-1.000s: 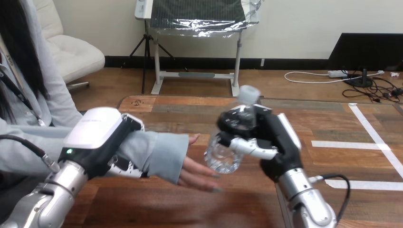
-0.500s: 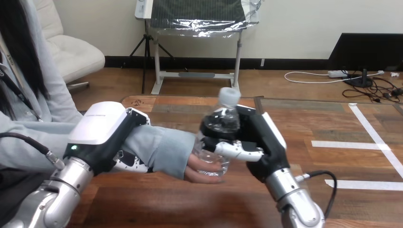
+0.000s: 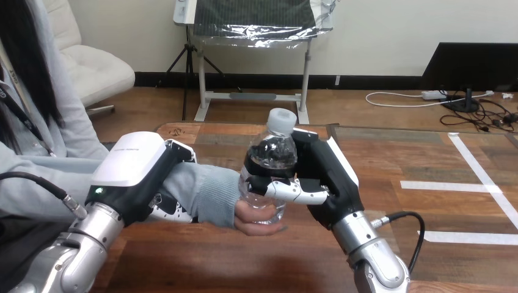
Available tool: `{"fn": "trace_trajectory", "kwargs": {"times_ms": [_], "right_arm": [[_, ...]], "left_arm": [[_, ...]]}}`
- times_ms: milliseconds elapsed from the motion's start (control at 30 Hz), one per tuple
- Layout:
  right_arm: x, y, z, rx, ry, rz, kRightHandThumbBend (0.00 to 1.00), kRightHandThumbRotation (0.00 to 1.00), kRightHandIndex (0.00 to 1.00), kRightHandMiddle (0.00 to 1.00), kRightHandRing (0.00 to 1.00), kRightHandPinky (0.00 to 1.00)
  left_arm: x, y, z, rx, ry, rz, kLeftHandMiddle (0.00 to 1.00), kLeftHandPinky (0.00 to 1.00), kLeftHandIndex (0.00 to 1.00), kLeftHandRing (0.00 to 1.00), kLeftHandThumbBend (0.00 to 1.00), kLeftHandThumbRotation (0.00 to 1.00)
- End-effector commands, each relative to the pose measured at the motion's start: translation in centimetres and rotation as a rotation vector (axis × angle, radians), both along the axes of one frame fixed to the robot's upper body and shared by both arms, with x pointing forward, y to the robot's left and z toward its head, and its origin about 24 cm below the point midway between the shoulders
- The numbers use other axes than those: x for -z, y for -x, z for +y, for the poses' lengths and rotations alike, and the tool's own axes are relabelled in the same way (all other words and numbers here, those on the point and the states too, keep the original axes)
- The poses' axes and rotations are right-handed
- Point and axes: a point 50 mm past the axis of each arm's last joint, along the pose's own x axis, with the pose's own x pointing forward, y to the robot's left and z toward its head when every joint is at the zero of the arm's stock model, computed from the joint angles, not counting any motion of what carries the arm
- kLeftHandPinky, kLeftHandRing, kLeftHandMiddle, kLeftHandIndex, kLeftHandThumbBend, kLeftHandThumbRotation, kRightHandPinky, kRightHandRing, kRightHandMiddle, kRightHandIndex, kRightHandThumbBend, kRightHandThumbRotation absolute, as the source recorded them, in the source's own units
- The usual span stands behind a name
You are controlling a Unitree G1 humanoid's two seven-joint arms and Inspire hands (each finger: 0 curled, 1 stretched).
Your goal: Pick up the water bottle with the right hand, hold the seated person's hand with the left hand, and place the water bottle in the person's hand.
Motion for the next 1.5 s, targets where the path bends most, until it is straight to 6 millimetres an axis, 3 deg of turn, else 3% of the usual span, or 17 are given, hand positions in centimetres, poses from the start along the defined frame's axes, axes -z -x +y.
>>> {"fn": "trace_trajectory", "kwargs": {"times_ms": [0,900,1467], "right_arm": [[-2.4,-0.5,1.6,-0.038,-0.034,-0.131,0.76,0.00,0.41,0.37,0.29,0.24],[-2.7,0.5,3.3,-0.096,-0.089,-0.154,0.75,0.00,0.41,0.37,0.29,0.24],[-2.8,0.5,2.8,-0.089,-0.072,-0.161,0.76,0.00,0.41,0.37,0.30,0.25]], "left_arm": [[-3.3,-1.3,-1.6,0.043,0.047,-0.148,0.34,0.24,0.35,0.28,0.85,0.00],[-2.8,-1.3,-1.8,0.030,0.063,-0.132,0.34,0.24,0.35,0.28,0.85,0.00],[-2.6,-1.3,-2.1,0.027,0.071,-0.141,0.35,0.25,0.36,0.29,0.86,0.00]]}}
